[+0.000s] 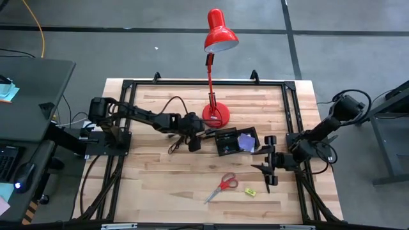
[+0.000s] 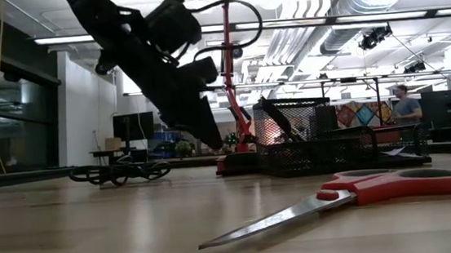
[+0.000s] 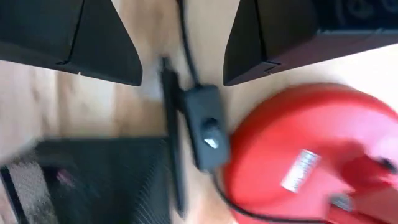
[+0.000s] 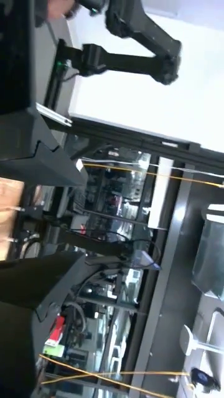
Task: Pick and place office supplies into organizer
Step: Put the black pen into the desk organizer
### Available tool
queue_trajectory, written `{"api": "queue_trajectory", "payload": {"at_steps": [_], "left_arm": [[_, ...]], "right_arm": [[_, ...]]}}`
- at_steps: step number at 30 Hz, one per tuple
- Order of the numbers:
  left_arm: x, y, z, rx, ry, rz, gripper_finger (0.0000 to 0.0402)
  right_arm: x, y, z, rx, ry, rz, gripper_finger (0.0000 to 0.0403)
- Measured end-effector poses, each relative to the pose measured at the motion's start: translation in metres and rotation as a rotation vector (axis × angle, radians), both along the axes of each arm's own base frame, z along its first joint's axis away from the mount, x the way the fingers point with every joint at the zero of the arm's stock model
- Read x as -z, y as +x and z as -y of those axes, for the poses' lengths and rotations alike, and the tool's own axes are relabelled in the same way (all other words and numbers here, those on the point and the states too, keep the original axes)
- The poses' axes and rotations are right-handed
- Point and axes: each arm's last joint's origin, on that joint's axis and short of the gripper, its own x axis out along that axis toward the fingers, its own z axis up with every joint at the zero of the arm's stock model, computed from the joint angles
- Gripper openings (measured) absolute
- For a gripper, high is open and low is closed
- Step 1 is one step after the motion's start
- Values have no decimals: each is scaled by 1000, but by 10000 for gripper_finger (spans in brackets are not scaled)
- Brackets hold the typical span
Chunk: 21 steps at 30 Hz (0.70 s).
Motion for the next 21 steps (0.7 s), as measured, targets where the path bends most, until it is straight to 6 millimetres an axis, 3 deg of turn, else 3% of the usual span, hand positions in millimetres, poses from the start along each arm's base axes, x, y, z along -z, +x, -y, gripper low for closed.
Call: {"api": "queue_trajectory", "payload": {"at_steps": [10,21], "left_arm": [[1,1,8,83,16,-13,216],[31,6,8,99,35,-91,216]], "right_arm": [[3,1,-1,-12,8,-28,174],[3,1,-1,-19,8,-25,174]]}}
